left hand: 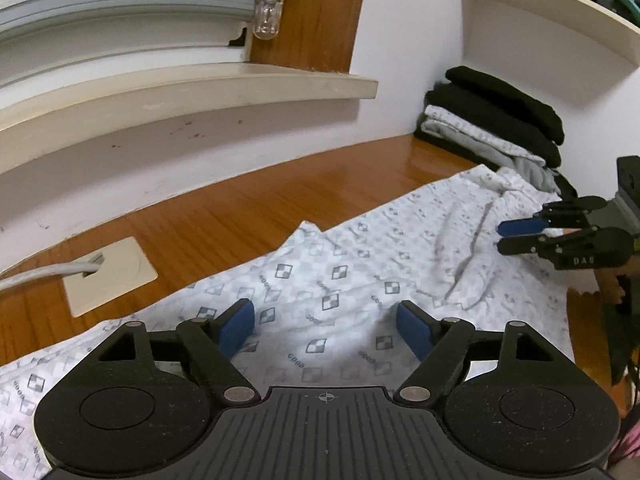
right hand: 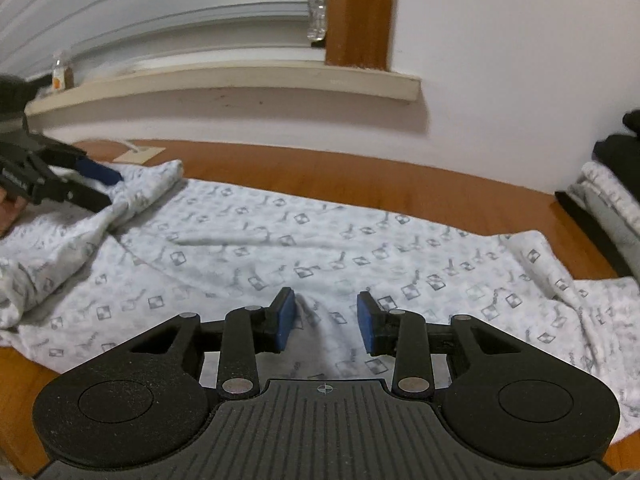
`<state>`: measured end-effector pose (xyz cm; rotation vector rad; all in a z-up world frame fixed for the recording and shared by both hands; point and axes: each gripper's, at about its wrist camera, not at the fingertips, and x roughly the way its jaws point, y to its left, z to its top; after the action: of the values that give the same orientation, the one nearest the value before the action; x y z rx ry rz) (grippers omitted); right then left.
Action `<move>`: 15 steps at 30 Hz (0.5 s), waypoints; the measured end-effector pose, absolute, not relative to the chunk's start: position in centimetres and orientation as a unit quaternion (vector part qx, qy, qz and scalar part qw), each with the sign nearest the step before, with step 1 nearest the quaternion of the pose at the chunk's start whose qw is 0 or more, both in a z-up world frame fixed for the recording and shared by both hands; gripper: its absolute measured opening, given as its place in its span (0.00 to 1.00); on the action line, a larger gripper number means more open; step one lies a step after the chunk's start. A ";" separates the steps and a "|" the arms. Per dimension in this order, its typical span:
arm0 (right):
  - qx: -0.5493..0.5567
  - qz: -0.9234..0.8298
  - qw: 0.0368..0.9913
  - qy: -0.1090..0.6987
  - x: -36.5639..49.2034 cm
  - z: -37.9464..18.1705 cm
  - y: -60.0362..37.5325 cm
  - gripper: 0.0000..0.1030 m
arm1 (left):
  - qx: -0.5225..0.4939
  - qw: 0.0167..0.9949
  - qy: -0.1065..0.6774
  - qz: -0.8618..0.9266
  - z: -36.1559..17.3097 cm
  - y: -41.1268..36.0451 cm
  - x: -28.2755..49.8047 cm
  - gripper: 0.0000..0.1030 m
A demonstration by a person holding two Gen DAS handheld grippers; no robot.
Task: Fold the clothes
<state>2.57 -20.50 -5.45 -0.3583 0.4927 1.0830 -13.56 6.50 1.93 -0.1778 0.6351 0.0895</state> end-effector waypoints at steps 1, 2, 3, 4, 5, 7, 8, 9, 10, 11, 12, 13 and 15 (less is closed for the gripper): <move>-0.165 0.507 0.813 0.233 2.9 -5.4 -20.6 0.33 | -0.085 0.945 0.313 0.047 1.9 6.4 -13.4 0.78; -0.168 0.506 0.814 0.231 3.0 -5.4 -20.6 0.33 | -0.082 0.945 0.314 0.051 1.9 6.3 -13.2 0.78; -0.171 0.504 0.815 0.228 3.1 -5.3 -20.5 0.33 | -0.076 0.944 0.315 0.054 1.8 6.2 -12.9 0.78; -0.169 0.502 0.817 0.229 3.1 -5.3 -20.5 0.33 | -0.069 0.944 0.317 0.058 1.8 6.1 -12.6 0.78; -0.167 0.500 0.818 0.230 3.1 -5.3 -20.5 0.33 | -0.062 0.944 0.320 0.057 1.7 6.0 -12.3 0.80; -0.164 0.494 0.822 0.230 2.9 -5.3 -20.6 0.34 | -0.048 0.943 0.326 0.054 1.6 5.8 -11.8 0.86; -0.162 0.489 0.825 0.231 2.6 -5.3 -20.7 0.34 | -0.045 0.942 0.328 0.048 1.6 5.7 -11.7 0.89; -0.160 0.485 0.828 0.231 2.3 -5.3 -20.8 0.34 | -0.047 0.943 0.328 0.043 1.6 5.8 -11.8 0.90; -0.158 0.480 0.831 0.231 2.0 -5.3 -20.9 0.36 | -0.050 0.943 0.328 0.037 1.6 6.0 -11.9 0.92; -0.154 0.475 0.836 0.227 1.4 -5.4 -21.3 0.36 | -0.056 0.943 0.326 0.033 1.5 6.1 -12.0 0.94; -0.147 0.474 0.838 0.225 0.7 -5.3 -21.6 0.36 | -0.063 0.944 0.324 0.030 1.6 6.3 -12.1 0.94; -0.140 0.473 0.840 0.224 -0.1 -5.3 -21.9 0.36 | -0.070 0.944 0.321 0.027 1.6 6.5 -12.2 0.95; -0.126 0.475 0.842 0.221 -1.9 -5.1 -22.3 0.36 | -0.085 0.945 0.317 0.020 1.6 6.8 -12.4 0.95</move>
<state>-1.88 -22.29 -5.13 -0.2657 0.4668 1.0038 -12.36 6.83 1.61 -0.1733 0.6450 0.0404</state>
